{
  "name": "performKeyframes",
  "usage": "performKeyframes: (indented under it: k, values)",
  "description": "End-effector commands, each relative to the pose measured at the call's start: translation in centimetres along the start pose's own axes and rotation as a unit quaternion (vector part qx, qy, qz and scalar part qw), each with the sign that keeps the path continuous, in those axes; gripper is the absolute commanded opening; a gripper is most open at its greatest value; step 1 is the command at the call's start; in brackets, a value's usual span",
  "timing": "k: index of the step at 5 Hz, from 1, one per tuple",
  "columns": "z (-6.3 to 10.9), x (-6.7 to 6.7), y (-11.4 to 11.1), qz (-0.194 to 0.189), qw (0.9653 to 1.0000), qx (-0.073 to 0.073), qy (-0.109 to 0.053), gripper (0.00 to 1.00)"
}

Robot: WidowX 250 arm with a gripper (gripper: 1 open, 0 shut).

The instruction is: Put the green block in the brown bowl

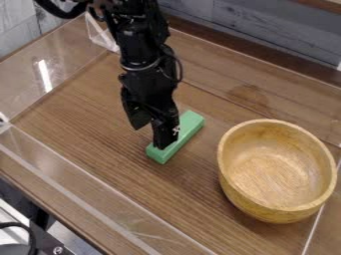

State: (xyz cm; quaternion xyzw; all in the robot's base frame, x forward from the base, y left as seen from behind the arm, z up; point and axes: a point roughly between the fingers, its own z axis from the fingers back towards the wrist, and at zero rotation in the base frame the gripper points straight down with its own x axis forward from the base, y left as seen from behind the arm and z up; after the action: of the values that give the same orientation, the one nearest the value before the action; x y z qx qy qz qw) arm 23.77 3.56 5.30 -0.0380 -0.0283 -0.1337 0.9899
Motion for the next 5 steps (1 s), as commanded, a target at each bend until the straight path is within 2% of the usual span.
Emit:
performKeyframes:
  k: [1,5]
  values:
    - [0.6,1.2,0.7,0.003,0.9996,0.012,-0.025,1.00]
    - [-1.4,1.9,0.7,0.004,0.9994,0.012,-0.031,1.00]
